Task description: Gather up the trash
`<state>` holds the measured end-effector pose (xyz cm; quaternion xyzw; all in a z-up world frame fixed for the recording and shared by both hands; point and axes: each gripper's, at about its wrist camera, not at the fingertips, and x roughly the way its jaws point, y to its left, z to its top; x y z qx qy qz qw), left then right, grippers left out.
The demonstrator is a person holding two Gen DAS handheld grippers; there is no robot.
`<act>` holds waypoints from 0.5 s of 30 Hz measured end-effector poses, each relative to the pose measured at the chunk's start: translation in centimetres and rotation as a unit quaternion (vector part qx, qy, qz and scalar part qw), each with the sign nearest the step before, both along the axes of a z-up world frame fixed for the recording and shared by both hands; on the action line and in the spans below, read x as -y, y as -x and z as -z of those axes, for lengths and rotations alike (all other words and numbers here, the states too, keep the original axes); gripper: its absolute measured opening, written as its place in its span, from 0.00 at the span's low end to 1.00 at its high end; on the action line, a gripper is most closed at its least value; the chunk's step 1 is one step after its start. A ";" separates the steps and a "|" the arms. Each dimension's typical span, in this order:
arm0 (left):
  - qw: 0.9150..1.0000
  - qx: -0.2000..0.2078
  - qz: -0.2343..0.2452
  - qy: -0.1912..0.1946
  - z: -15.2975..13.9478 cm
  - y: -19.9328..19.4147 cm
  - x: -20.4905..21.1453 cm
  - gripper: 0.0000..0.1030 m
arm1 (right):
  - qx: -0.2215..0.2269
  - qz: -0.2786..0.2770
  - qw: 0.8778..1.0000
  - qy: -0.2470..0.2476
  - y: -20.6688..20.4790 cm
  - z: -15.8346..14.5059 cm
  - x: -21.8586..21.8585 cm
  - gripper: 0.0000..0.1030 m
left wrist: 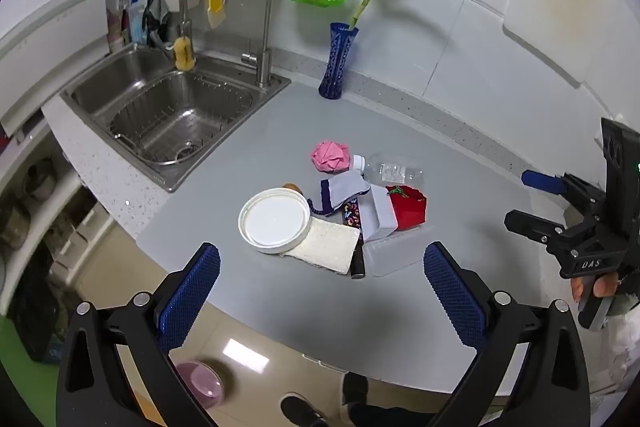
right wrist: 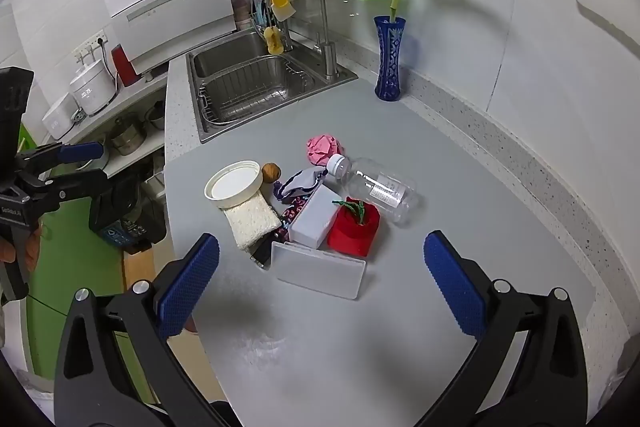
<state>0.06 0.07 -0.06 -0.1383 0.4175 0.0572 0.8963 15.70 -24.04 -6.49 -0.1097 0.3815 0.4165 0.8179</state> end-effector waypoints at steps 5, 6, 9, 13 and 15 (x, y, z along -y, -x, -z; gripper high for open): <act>1.000 0.004 0.001 -0.004 -0.1 0.2 -0.7 0.95 | 0.001 0.001 1.000 0.003 -0.1 0.1 0.0 0.97; 1.000 0.007 0.000 -0.013 -0.2 0.3 -0.5 0.95 | 0.001 0.002 1.000 0.004 -0.1 0.1 0.0 0.97; 1.000 0.008 -0.006 -0.025 -0.4 0.3 0.2 0.95 | 0.005 0.003 1.000 0.007 -0.1 0.1 0.0 0.97; 0.999 0.009 -0.011 -0.034 -0.4 0.5 0.5 0.95 | 0.003 0.007 1.000 0.005 0.4 0.0 -0.6 0.97; 0.999 0.009 -0.011 -0.035 -0.4 0.6 0.6 0.95 | 0.002 0.010 1.000 0.005 0.4 -0.1 -0.7 0.97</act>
